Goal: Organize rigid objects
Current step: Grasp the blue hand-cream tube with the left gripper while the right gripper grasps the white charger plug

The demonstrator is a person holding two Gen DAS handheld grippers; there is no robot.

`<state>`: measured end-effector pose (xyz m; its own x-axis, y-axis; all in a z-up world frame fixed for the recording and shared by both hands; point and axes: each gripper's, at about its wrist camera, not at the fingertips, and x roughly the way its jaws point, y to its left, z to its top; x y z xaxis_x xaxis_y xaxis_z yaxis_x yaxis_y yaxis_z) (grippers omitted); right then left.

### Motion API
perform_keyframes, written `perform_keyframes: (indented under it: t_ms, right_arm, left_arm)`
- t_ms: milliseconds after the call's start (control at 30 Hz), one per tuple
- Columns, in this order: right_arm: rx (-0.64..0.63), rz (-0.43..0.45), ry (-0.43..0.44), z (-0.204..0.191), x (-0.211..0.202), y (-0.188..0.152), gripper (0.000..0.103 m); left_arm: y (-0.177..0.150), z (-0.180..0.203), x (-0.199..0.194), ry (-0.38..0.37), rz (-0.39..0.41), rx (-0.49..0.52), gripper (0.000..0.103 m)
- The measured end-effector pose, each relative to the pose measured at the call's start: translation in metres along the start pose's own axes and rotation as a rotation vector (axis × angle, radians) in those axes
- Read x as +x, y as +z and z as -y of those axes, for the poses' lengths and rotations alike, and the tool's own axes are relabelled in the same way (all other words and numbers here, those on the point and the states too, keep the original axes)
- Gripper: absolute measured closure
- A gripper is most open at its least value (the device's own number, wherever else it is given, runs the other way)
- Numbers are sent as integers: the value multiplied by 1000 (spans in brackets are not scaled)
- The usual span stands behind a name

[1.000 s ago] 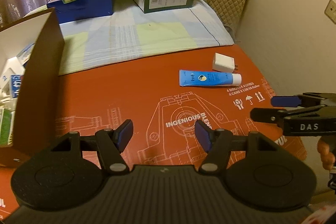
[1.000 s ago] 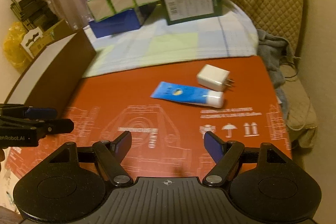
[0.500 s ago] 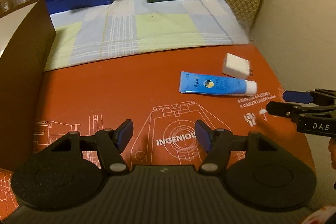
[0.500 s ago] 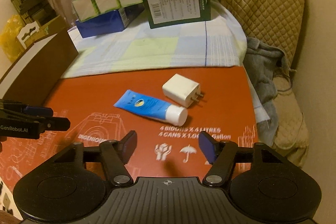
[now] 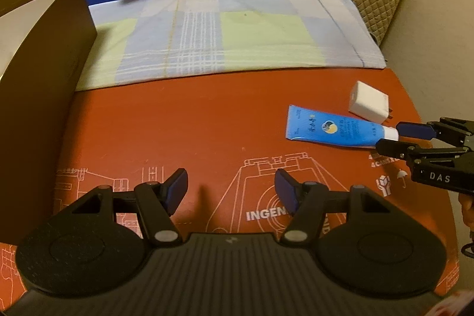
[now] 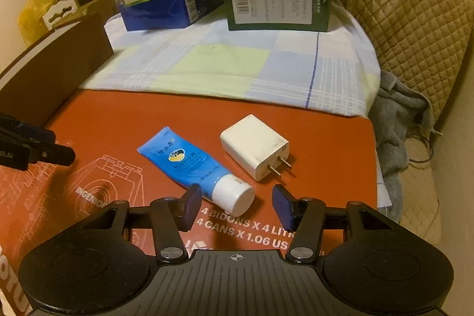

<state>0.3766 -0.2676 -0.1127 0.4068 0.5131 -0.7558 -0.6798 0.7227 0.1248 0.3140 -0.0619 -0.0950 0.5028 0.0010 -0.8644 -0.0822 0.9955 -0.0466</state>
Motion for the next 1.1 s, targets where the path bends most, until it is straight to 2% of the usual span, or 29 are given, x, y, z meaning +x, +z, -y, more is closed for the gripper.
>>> perform_keyframes:
  t_ms: [100,167,367,433,567,867,1100]
  right_arm:
    - [-39,-9,28,-5,3,-2,59]
    - [-73,-13,50,-15,3,-4,60]
    - [-118,-18,202,-46,-2,-15,61]
    - [-125,-29,221,-55,-2,-20,61]
    - [-71,-50,173,-50,-5,-26,61]
    - [108,-41,44,6,-30,-36,60]
    - [157,-11,5,23,-44,-36,60]
  left_arm:
    - [-1,-3,2,4,-9,-8,42]
    - [-2,-4,2,4,-16,-12,42]
    - [-4,3,7,-24,-37,-16,42]
    - [-4,7,9,-41,-42,-17,42]
    - [-2,23,12,-93,-50,-16,42]
    - [9,60,24,-192,-49,-38,42]
    - [19,77,46,-165,-72,-58,43]
